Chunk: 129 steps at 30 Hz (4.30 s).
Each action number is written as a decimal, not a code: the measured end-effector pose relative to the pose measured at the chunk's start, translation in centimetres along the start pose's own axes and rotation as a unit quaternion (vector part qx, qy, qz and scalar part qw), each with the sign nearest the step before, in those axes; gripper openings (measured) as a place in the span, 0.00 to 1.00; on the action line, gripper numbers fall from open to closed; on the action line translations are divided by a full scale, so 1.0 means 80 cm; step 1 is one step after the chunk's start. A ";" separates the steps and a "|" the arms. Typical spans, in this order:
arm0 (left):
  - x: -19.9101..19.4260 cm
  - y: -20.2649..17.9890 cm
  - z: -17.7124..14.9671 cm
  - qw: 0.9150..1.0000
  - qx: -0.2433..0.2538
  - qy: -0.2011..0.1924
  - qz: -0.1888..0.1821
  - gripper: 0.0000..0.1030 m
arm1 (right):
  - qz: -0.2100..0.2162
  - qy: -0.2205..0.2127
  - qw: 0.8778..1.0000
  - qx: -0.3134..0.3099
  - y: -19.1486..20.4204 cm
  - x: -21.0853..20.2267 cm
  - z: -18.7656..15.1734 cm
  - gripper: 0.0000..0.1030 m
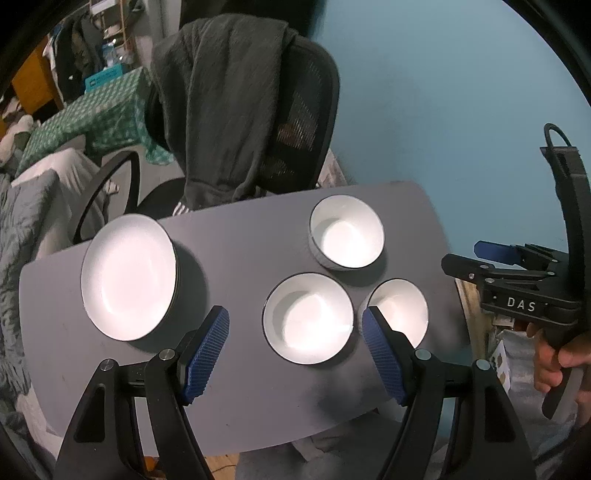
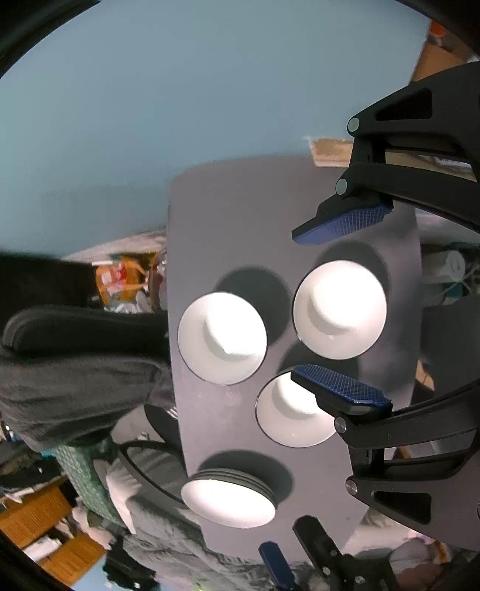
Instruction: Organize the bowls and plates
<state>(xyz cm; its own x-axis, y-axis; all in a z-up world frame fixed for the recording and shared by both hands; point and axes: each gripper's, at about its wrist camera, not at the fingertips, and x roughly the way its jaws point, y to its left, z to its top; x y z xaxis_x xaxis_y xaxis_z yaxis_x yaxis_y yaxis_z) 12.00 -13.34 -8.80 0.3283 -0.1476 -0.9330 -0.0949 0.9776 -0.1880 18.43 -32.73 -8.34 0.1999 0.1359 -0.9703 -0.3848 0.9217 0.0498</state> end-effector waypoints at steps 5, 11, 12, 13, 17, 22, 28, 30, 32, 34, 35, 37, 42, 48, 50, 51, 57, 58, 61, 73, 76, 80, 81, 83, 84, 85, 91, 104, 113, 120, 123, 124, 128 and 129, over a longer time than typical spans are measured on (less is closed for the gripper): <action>0.027 0.011 -0.005 1.000 -0.009 0.016 0.014 0.74 | 0.024 0.012 0.999 -0.019 0.004 0.022 0.004 0.65; 0.064 0.029 -0.010 0.999 -0.011 0.036 0.010 0.74 | 0.050 0.026 0.997 -0.045 0.016 0.055 0.005 0.65; 0.069 0.030 -0.011 0.999 -0.010 0.037 0.009 0.74 | 0.055 0.028 0.997 -0.046 0.018 0.059 0.005 0.65; 0.077 0.034 -0.012 0.999 -0.010 0.040 0.005 0.74 | 0.064 0.030 0.996 -0.048 0.021 0.066 0.005 0.65; 0.103 0.045 -0.015 0.998 -0.010 0.061 -0.011 0.74 | 0.082 0.046 0.994 -0.057 0.031 0.093 0.005 0.65; 0.131 0.057 -0.023 0.996 -0.017 0.086 -0.011 0.74 | 0.096 0.068 0.991 -0.060 0.037 0.115 0.009 0.65; 0.153 0.069 -0.032 0.994 -0.044 0.099 -0.017 0.74 | 0.104 0.090 0.987 -0.085 0.055 0.137 0.008 0.65; 0.160 0.072 -0.036 0.993 -0.049 0.107 -0.014 0.74 | 0.104 0.098 0.985 -0.095 0.060 0.143 0.005 0.65; 0.165 0.073 -0.036 0.992 -0.051 0.111 -0.015 0.74 | 0.100 0.108 0.984 -0.100 0.063 0.151 0.006 0.64; 0.171 0.072 -0.036 0.992 -0.051 0.113 -0.014 0.74 | 0.099 0.116 0.983 -0.102 0.065 0.159 0.006 0.61; 0.173 0.071 -0.036 0.992 -0.051 0.114 -0.013 0.74 | 0.100 0.121 0.982 -0.103 0.065 0.163 0.007 0.56; 0.179 0.069 -0.035 0.992 -0.051 0.118 -0.012 0.74 | 0.100 0.131 0.981 -0.103 0.067 0.170 0.007 0.50; 0.196 0.059 -0.035 0.990 -0.050 0.133 -0.004 0.64 | 0.097 0.148 0.978 -0.108 0.068 0.188 0.006 0.29; 0.213 0.058 -0.041 0.985 -0.070 0.155 -0.002 0.46 | 0.101 0.155 0.975 -0.120 0.069 0.194 0.005 0.15; 0.217 0.059 -0.044 0.984 -0.084 0.157 -0.005 0.41 | 0.105 0.153 0.975 -0.122 0.070 0.194 0.005 0.15; 0.218 0.060 -0.045 0.983 -0.092 0.159 -0.007 0.37 | 0.102 0.152 0.975 -0.123 0.071 0.195 0.006 0.15; 0.222 0.064 -0.052 0.980 -0.113 0.163 -0.022 0.20 | 0.076 0.147 0.977 -0.138 0.078 0.201 0.002 0.11; 0.223 0.065 -0.053 0.979 -0.116 0.165 -0.027 0.19 | 0.076 0.145 0.977 -0.136 0.077 0.201 0.002 0.10; 0.226 0.076 -0.055 0.977 -0.127 0.164 -0.043 0.16 | 0.084 0.147 0.978 -0.124 0.074 0.200 0.004 0.09; 0.216 0.110 -0.077 0.975 -0.146 0.160 -0.041 0.13 | 0.118 0.150 0.975 -0.113 0.082 0.201 -0.011 0.08; 0.218 0.115 -0.081 0.977 -0.140 0.157 -0.041 0.13 | 0.116 0.141 0.977 -0.107 0.079 0.199 -0.011 0.08; 0.219 0.113 -0.084 0.977 -0.138 0.155 -0.040 0.13 | 0.110 0.130 0.979 -0.112 0.079 0.196 -0.014 0.09; 0.218 0.113 -0.084 0.977 -0.141 0.155 -0.039 0.13 | 0.109 0.128 0.979 -0.112 0.079 0.195 -0.015 0.09; 0.221 0.107 -0.084 0.976 -0.149 0.155 -0.041 0.13 | 0.109 0.127 0.980 -0.110 0.078 0.195 -0.015 0.10; 0.222 0.103 -0.084 0.975 -0.152 0.154 -0.042 0.13 | 0.109 0.130 0.980 -0.107 0.076 0.195 -0.014 0.10; 0.221 0.097 -0.083 0.975 -0.152 0.154 -0.041 0.13 | 0.109 0.133 0.980 -0.104 0.075 0.195 -0.013 0.10; 0.220 0.096 -0.086 0.975 -0.150 0.161 -0.025 0.12 | 0.104 0.141 0.980 -0.094 0.072 0.198 -0.005 0.07; 0.209 0.088 -0.072 0.974 -0.154 0.166 -0.023 0.11 | 0.096 0.132 0.983 -0.081 0.069 0.167 -0.006 0.07; 0.176 0.082 -0.029 0.980 -0.134 0.142 -0.032 0.11 | 0.101 0.116 0.987 -0.043 0.054 0.124 0.019 0.07; 0.162 0.053 0.013 0.986 -0.110 0.115 -0.039 0.11 | 0.095 0.091 0.991 -0.017 0.052 0.122 0.037 0.07; 0.166 0.035 0.032 0.989 -0.095 0.107 -0.042 0.11 | 0.087 0.078 0.993 -0.015 0.043 0.115 0.041 0.07; 0.168 0.032 0.039 0.989 -0.091 0.105 -0.043 0.11 | 0.084 0.073 0.994 -0.013 0.037 0.112 0.045 0.07; 0.175 0.018 0.066 0.991 -0.078 0.099 -0.036 0.11 | 0.079 0.063 0.995 0.000 0.021 0.114 0.064 0.07; 0.174 0.013 0.074 0.992 -0.073 0.097 -0.032 0.11 | 0.077 0.061 0.995 0.004 0.018 0.116 0.068 0.07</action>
<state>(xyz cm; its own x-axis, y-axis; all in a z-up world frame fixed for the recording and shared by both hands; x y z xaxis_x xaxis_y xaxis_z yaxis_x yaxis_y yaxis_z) 22.05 -13.46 -20.16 0.1518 -0.2491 -0.9565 -0.2185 0.9353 -0.2783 24.67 -28.18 -15.98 0.0278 0.2310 -0.9726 -0.3956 0.8961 0.2015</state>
